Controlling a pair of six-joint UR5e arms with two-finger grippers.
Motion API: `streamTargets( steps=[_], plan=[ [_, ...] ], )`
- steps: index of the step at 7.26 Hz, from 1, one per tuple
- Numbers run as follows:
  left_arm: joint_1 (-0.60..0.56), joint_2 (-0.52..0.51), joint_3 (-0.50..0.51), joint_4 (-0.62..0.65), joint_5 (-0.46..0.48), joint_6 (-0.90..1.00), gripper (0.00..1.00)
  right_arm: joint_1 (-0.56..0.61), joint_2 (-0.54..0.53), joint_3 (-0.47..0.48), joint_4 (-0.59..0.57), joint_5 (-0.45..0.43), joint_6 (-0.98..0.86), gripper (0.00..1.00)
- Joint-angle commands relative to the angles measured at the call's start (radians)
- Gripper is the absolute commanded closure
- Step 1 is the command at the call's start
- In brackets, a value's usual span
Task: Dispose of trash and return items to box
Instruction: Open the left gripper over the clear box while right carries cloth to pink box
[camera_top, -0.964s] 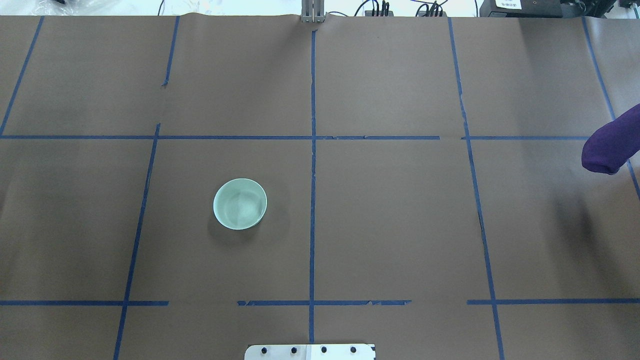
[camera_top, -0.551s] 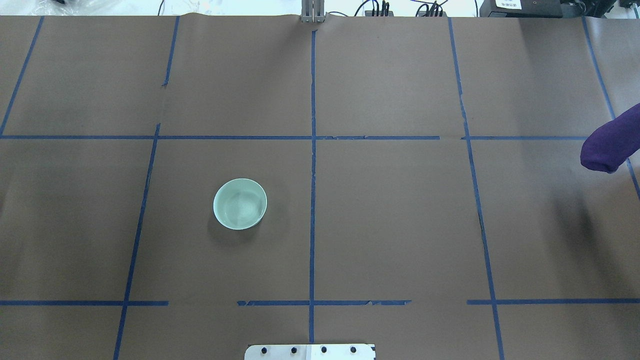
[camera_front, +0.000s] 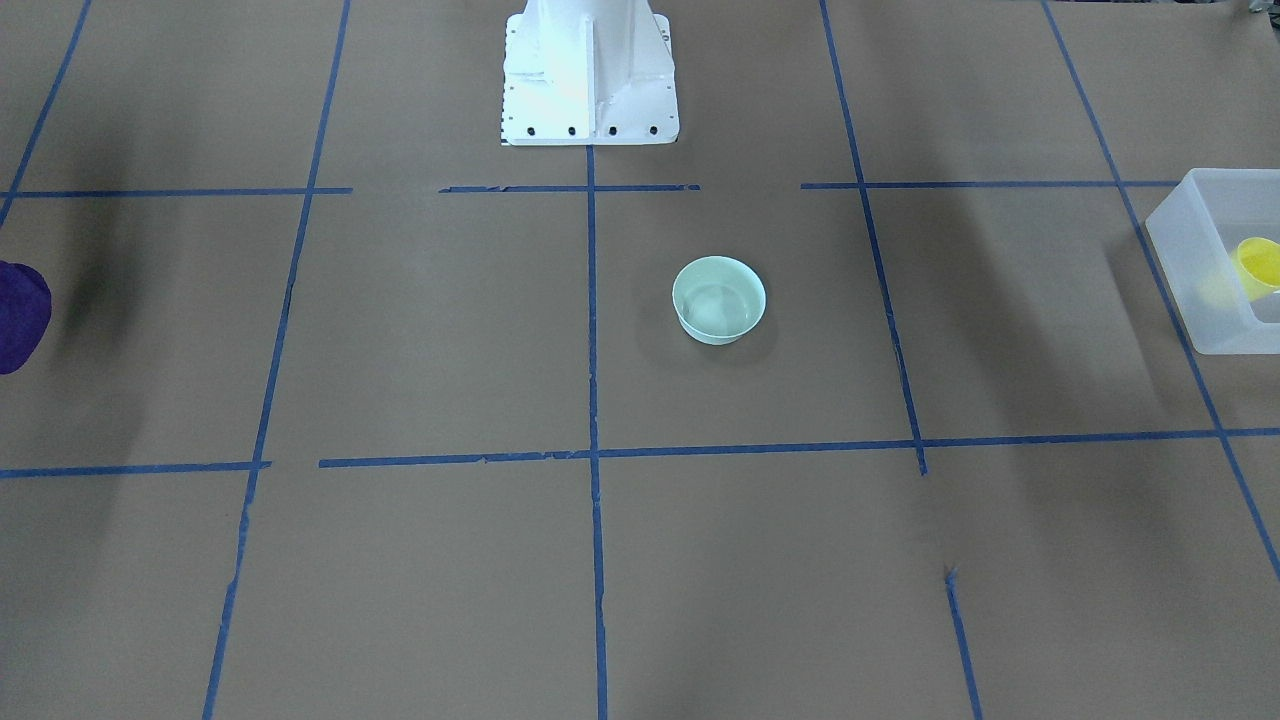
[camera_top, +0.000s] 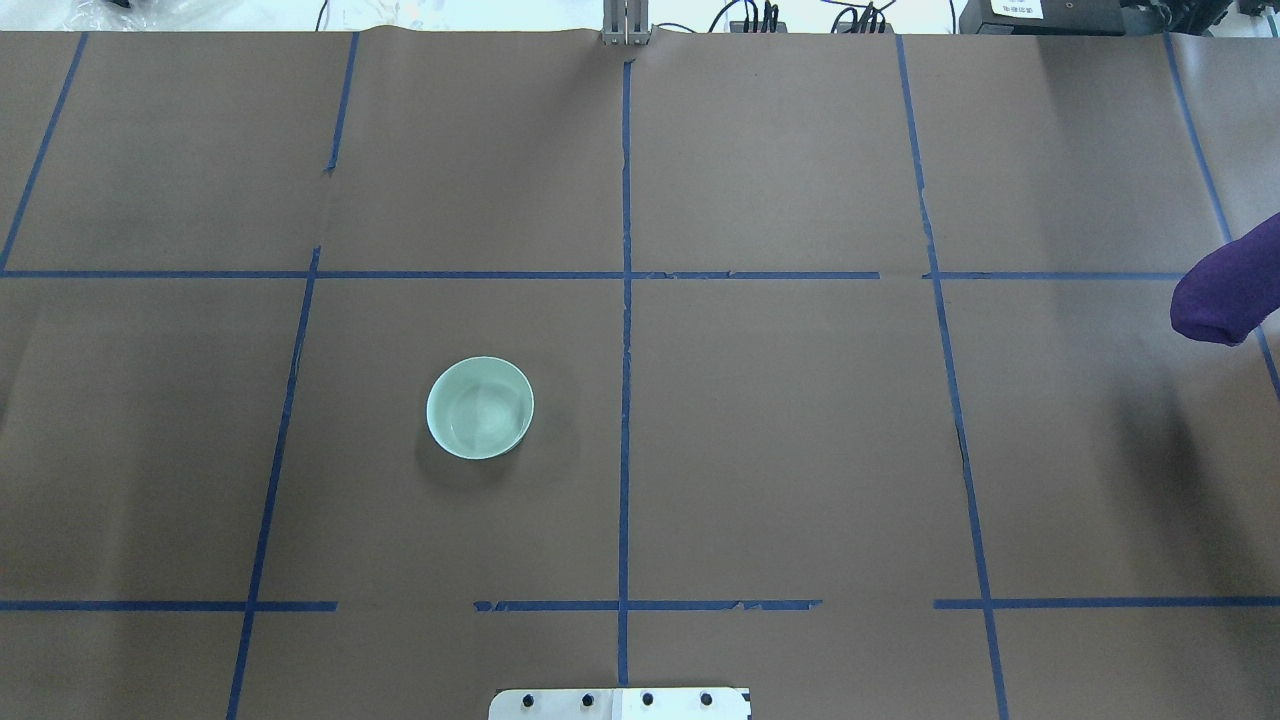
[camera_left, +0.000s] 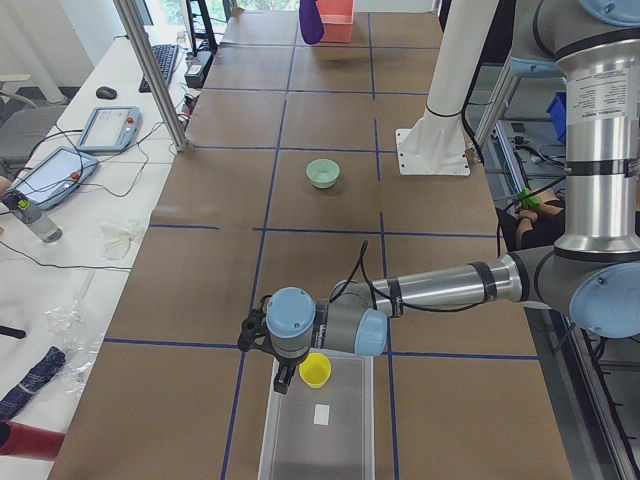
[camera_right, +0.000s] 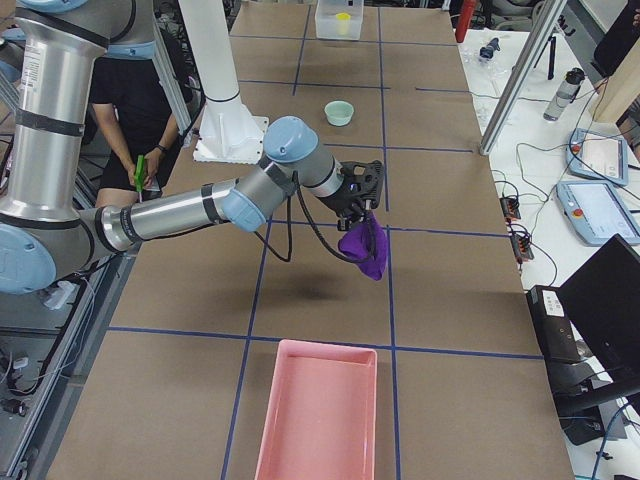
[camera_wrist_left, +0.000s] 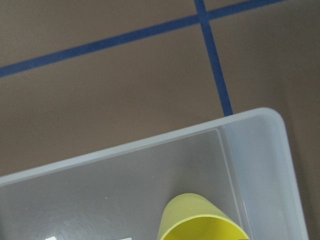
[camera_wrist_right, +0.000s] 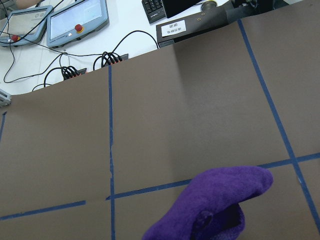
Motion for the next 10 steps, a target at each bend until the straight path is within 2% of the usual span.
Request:
streamTargets(
  steps=[1,2,3,4,6,8,9,10],
  plan=[
    [-0.021,-0.047,-0.236,0.240,0.046,-0.110,0.00,0.067,-0.010,-0.041,-0.005,-0.001,-0.157,1.00],
    [-0.017,-0.046,-0.342,0.241,0.035,-0.268,0.00,0.096,-0.010,-0.069,-0.005,-0.004,-0.226,1.00],
    [0.020,-0.053,-0.395,0.232,-0.029,-0.448,0.00,0.151,-0.019,-0.124,-0.005,-0.007,-0.357,1.00],
    [0.064,-0.053,-0.433,0.163,-0.048,-0.559,0.00,0.201,-0.019,-0.188,-0.005,-0.009,-0.498,1.00],
    [0.233,-0.052,-0.430,-0.036,-0.046,-0.852,0.00,0.292,-0.022,-0.289,-0.007,-0.010,-0.724,1.00],
    [0.388,-0.044,-0.421,-0.226,-0.040,-1.118,0.00,0.369,-0.057,-0.297,-0.156,-0.033,-0.954,1.00],
    [0.496,-0.052,-0.402,-0.346,-0.001,-1.284,0.00,0.404,-0.062,-0.294,-0.244,-0.083,-1.075,1.00],
    [0.616,-0.063,-0.353,-0.493,0.092,-1.426,0.00,0.412,-0.062,-0.310,-0.299,-0.122,-1.157,1.00]
  ],
)
